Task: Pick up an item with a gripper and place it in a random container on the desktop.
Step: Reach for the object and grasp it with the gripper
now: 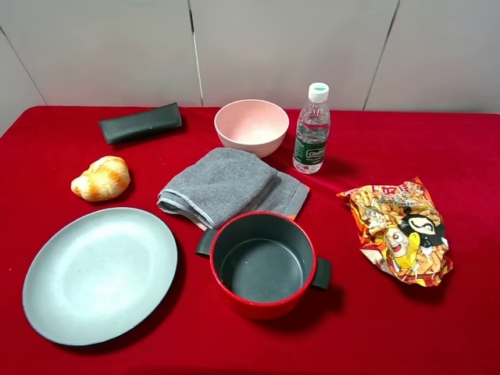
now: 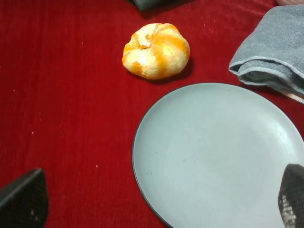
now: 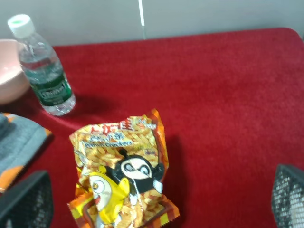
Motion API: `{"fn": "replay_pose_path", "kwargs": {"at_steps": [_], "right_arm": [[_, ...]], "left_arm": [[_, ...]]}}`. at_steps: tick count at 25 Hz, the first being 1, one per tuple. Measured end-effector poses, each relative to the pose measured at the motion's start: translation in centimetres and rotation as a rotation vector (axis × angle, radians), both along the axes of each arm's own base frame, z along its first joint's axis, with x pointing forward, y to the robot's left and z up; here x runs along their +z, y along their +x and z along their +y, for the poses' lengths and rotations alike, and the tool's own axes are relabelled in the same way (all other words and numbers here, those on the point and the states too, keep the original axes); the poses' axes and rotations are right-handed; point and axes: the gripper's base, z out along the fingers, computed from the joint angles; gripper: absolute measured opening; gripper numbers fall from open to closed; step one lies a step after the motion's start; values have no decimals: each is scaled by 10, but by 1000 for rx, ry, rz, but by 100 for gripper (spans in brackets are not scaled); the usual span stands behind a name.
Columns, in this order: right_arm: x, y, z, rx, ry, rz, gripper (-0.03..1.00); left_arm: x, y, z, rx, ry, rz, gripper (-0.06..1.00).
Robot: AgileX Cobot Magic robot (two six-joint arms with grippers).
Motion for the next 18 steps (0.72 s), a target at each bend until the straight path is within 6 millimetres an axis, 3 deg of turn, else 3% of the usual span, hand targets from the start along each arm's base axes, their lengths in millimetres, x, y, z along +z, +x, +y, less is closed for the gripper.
{"fn": "replay_pose_path", "kwargs": {"at_steps": [10, 18], "right_arm": [[11, 46, 3, 34, 29, 230, 69], [1, 84, 9, 110, 50, 432, 69]], "left_arm": [[0, 0, 0, 0, 0, 0, 96], [0, 0, 0, 0, 0, 0, 96]]}}
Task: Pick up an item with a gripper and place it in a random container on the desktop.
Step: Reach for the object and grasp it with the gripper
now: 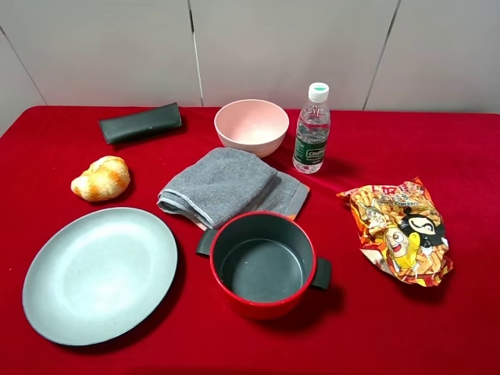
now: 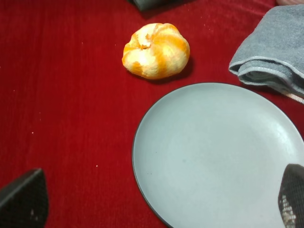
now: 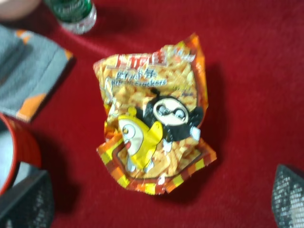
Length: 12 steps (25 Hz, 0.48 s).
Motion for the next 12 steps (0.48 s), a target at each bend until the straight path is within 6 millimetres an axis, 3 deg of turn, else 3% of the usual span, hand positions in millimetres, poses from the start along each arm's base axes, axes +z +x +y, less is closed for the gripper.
{"fn": "replay_pose_path", "kwargs": {"at_steps": [5, 12], "right_arm": [[-6, 21, 1, 15, 4, 102, 69], [5, 55, 0, 62, -27, 169, 69]], "left_arm": [[0, 0, 0, 0, 0, 0, 96], [0, 0, 0, 0, 0, 0, 96]]}}
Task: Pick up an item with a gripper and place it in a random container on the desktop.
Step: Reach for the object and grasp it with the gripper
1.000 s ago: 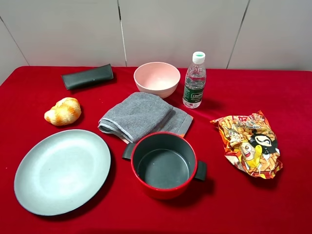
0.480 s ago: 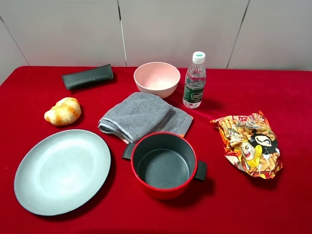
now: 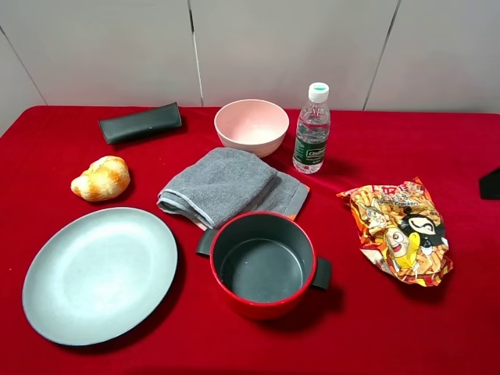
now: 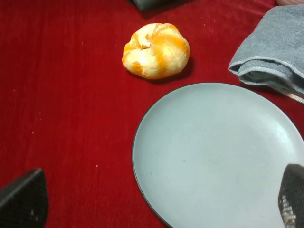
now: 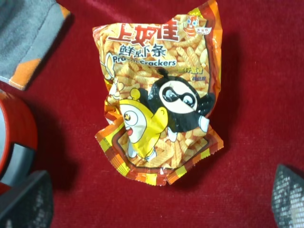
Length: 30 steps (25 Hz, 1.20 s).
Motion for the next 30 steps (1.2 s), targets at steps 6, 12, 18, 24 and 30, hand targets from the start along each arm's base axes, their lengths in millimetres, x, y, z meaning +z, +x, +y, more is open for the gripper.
{"fn": "replay_pose_path", "kwargs": {"at_steps": [6, 12, 18, 24, 30], "right_arm": [[-2, 27, 0, 9, 5, 96, 69], [-11, 51, 0, 10, 6, 173, 69], [-23, 72, 0, 16, 11, 243, 69], [-37, 87, 1, 38, 22, 273, 69], [-50, 100, 2, 68, 23, 280, 69]], "left_arm": [[0, 0, 0, 0, 0, 0, 96], [0, 0, 0, 0, 0, 0, 96], [0, 0, 0, 0, 0, 0, 96], [0, 0, 0, 0, 0, 0, 96], [0, 0, 0, 0, 0, 0, 96]]}}
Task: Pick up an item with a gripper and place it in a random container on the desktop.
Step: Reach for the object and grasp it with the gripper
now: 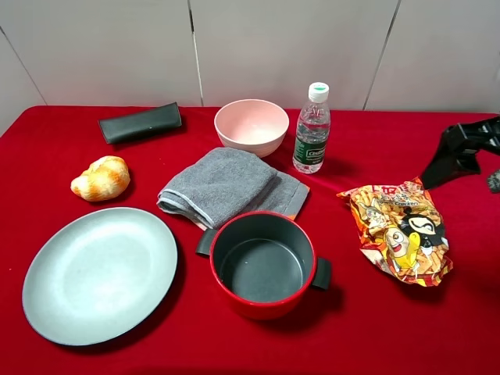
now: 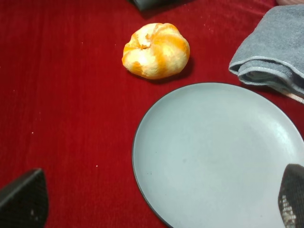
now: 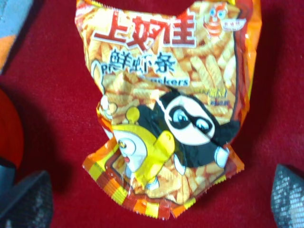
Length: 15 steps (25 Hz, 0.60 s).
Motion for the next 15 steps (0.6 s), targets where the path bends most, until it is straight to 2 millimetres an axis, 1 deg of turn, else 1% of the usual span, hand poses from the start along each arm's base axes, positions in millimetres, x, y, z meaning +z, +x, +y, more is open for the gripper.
{"fn": "replay_pose_path", "kwargs": {"at_steps": [7, 15], "right_arm": [[-14, 14, 0, 1, 0, -7, 69], [-34, 27, -1, 5, -10, 18, 69]], "left_arm": [[0, 0, 0, 0, 0, 0, 96], [0, 0, 0, 0, 0, 0, 96]]}}
